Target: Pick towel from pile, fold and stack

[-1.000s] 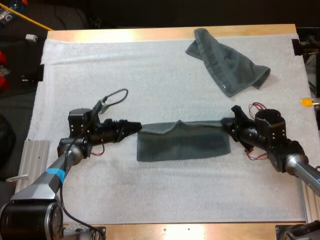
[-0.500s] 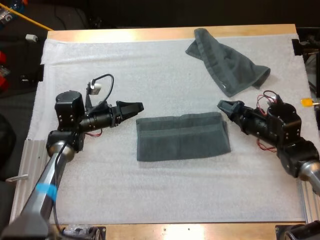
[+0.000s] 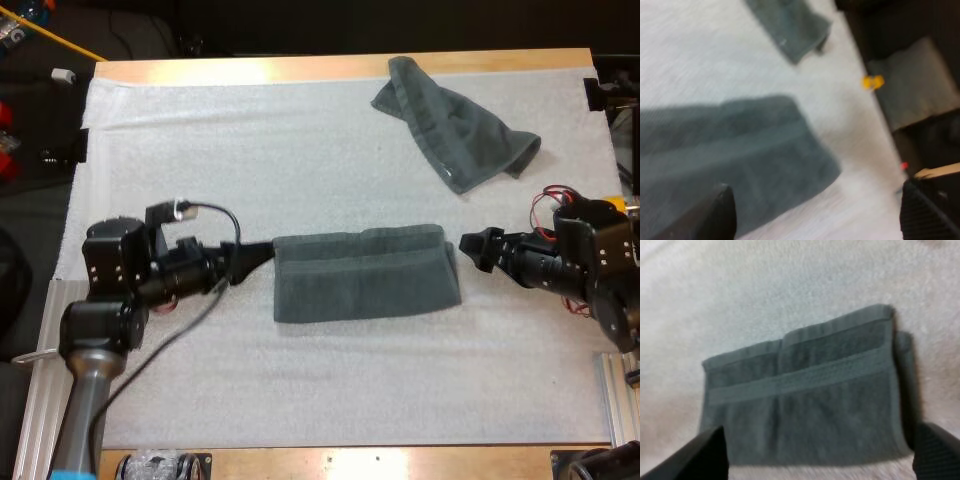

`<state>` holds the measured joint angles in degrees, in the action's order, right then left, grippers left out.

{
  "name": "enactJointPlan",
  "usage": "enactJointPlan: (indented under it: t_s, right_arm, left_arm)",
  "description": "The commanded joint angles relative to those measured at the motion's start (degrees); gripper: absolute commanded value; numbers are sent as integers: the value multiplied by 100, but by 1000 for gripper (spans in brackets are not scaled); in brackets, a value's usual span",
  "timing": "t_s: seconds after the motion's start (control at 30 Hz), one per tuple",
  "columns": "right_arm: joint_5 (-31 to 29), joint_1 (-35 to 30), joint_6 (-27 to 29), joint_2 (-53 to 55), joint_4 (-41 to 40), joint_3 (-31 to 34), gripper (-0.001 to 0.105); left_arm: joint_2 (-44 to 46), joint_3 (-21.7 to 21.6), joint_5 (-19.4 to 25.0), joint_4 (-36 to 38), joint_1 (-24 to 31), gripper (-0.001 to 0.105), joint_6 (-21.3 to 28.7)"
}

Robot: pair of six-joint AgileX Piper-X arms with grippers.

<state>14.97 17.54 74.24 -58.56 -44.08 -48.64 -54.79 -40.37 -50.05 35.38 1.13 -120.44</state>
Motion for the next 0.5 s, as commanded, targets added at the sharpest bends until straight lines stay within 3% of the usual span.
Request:
enactJointPlan:
  t_s: [0.0, 0.1, 0.27, 0.47]
  right_arm:
    - [-93, -22, 234, 50, -343, -145, 73]
    - [-352, -22, 525, 50, -825, -391, 73]
    - [-802, -22, 847, 50, -1190, -537, 73]
    - [-836, -22, 963, -169, -944, -518, 72]
  left_arm:
    - [175, -59, 298, 467, -28, 66, 329]
    - [419, -59, 775, 1219, -135, 66, 800]
    - [693, -59, 1774, 2164, -775, 66, 1259]
    - [802, -59, 1904, 2251, -1348, 66, 1026]
